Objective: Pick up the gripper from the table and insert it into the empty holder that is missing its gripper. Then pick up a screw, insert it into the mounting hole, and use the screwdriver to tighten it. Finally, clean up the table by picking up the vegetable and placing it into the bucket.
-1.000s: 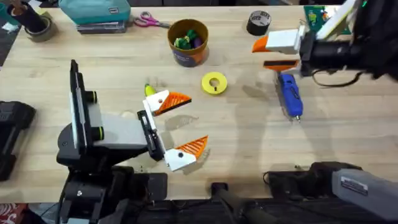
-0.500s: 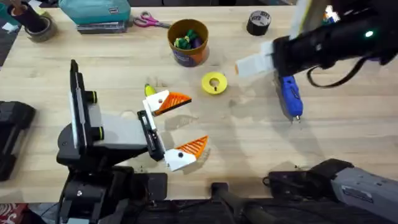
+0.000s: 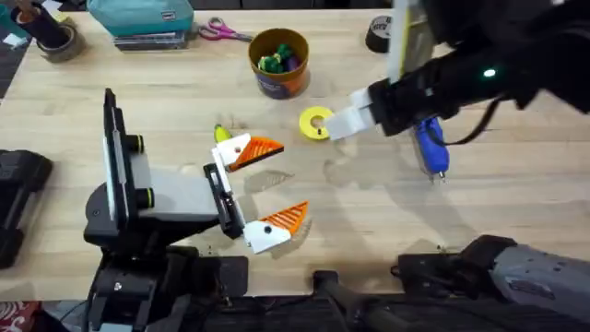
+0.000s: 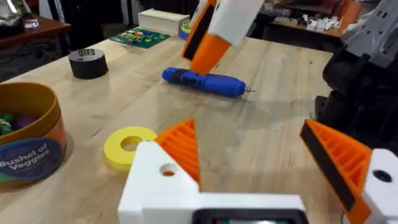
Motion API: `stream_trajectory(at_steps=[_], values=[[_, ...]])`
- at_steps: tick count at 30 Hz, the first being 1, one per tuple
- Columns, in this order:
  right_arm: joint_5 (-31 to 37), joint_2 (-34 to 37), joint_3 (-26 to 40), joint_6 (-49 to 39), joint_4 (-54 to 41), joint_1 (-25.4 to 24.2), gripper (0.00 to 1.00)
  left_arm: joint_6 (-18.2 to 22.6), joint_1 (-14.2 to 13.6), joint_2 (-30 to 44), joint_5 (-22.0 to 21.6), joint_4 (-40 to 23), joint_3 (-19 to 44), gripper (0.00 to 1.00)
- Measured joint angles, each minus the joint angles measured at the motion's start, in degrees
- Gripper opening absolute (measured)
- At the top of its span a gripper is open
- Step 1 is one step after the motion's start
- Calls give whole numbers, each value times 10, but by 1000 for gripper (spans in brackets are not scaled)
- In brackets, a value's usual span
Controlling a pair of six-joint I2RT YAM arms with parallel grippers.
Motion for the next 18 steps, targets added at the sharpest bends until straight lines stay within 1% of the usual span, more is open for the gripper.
stream_trajectory(at_steps=[5,11,18], values=[[12,44,0,19,1,24,998,0,0,0,0,0,0,985],[37,89,0,28,17,25,998,0,0,0,0,0,0,985],[47,148,0,27,56,26,997,0,0,0,0,0,0,985]])
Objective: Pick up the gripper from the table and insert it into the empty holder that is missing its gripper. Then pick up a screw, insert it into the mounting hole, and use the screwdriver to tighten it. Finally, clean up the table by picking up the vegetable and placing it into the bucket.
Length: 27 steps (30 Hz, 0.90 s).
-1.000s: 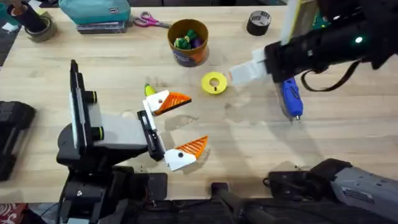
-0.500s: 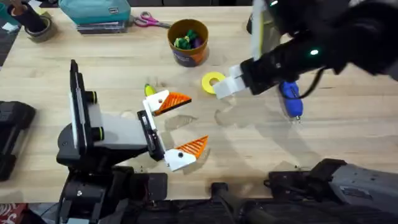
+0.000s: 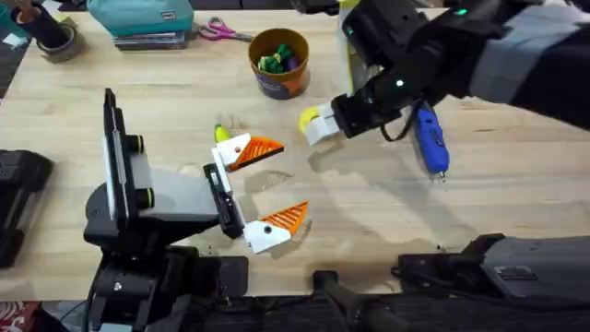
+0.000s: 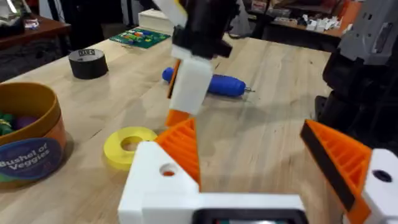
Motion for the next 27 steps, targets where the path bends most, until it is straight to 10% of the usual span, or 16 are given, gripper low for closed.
stream_trajectory(at_steps=[27], values=[[28,132,57,-38,38,10,820,0,0,0,0,0,0,985]])
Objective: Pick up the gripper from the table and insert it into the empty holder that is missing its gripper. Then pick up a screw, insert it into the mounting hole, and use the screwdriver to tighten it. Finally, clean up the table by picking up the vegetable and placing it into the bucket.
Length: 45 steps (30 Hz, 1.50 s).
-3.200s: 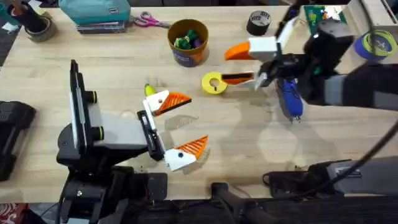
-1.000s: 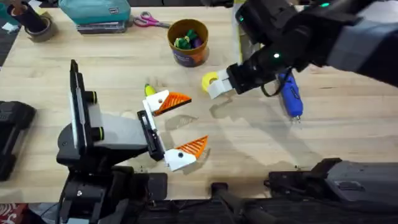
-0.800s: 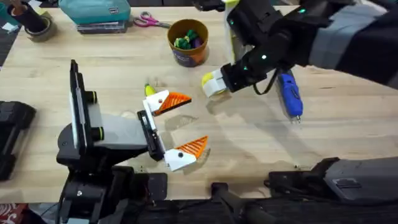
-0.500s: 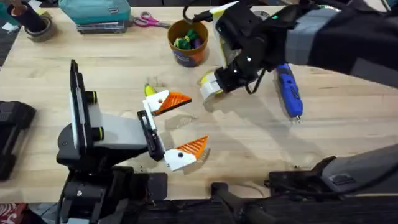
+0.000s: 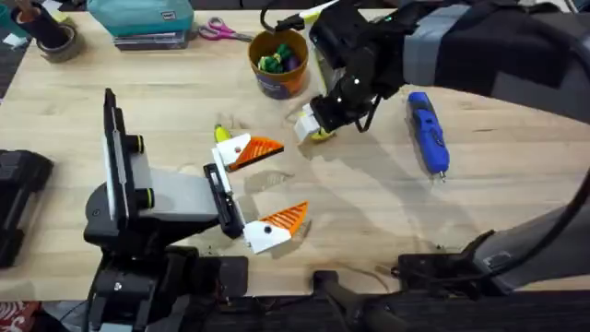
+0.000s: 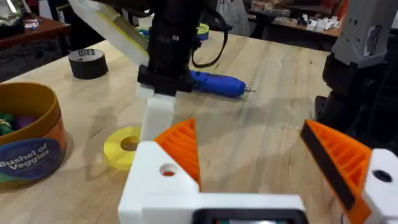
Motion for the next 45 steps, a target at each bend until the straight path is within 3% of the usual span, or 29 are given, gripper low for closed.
stream_trajectory(at_steps=[7,14,23,39,45], values=[[0,10,0,-2,3,2,622,0,0,0,0,0,0,985],[0,9,1,-2,5,6,541,0,0,0,0,0,0,985],[0,23,2,-2,8,16,525,0,0,0,0,0,0,985],[0,26,2,-2,11,16,237,0,0,0,0,0,0,985],[0,26,2,-2,12,16,190,0,0,0,0,0,0,985]])
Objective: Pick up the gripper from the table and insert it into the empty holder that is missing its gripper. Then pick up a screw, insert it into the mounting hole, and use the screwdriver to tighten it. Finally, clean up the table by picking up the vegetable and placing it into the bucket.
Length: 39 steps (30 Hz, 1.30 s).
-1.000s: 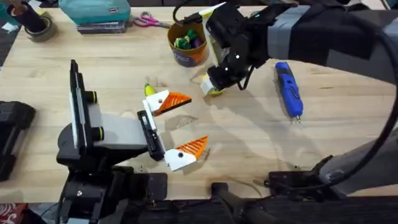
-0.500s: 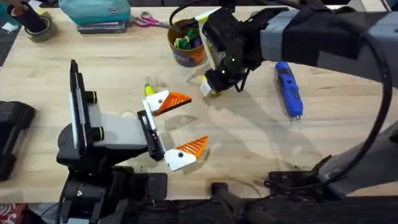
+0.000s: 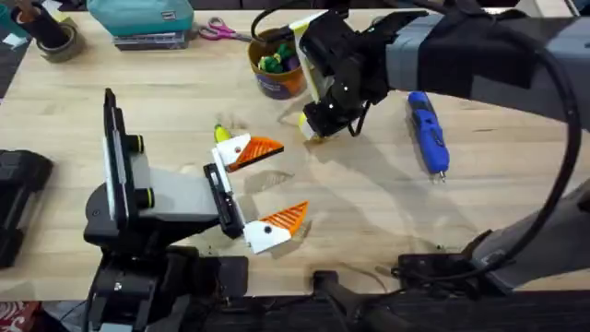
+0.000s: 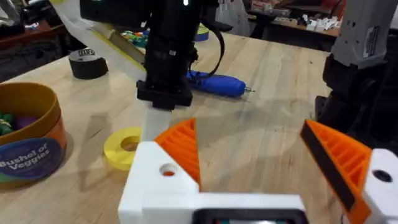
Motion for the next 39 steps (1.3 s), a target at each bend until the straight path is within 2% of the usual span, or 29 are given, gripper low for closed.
stream_trajectory(at_steps=[14,22,33,39], values=[[0,3,0,-4,5,0,160,0,0,0,0,0,0,985],[3,10,0,-4,6,0,11,0,0,0,0,0,0,985],[4,10,1,-4,5,0,6,0,0,0,0,0,0,985],[9,10,29,-4,-23,0,6,0,0,0,0,0,0,985]])
